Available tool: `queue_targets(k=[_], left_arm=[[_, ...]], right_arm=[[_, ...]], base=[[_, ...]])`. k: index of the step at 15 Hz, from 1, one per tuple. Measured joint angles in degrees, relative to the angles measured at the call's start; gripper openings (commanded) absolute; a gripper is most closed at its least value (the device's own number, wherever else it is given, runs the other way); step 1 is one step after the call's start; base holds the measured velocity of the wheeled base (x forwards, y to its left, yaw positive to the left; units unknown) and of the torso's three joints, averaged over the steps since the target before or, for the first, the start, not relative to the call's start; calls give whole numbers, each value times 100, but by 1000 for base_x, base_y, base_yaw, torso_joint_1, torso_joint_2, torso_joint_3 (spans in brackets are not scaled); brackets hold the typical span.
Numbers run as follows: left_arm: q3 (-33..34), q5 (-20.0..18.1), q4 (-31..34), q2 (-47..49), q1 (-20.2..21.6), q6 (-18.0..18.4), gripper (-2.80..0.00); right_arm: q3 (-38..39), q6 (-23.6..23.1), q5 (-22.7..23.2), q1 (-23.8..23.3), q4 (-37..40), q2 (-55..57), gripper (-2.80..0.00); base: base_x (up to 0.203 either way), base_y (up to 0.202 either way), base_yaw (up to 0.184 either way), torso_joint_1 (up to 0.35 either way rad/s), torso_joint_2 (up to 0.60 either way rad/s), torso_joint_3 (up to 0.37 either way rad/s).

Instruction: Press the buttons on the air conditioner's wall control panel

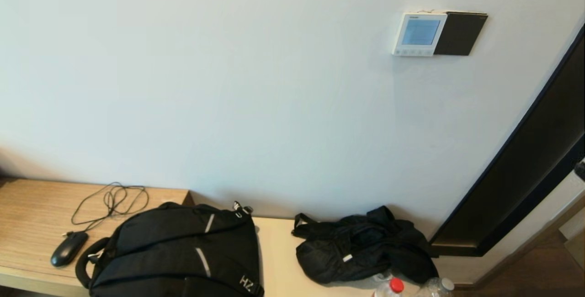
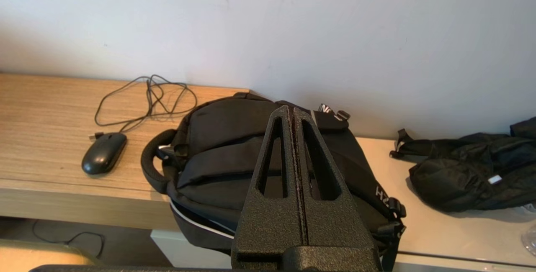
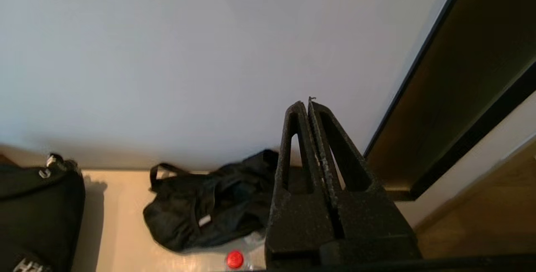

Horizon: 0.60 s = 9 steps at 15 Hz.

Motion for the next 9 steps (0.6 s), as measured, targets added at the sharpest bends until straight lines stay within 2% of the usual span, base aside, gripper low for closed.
queue_targets(k=[9], left_arm=[[0,0,2,0,0,-2,-280]], right_arm=[[1001,66,837,-373,692,-1360,-280]], base=[[0,0,0,0,0,0]])
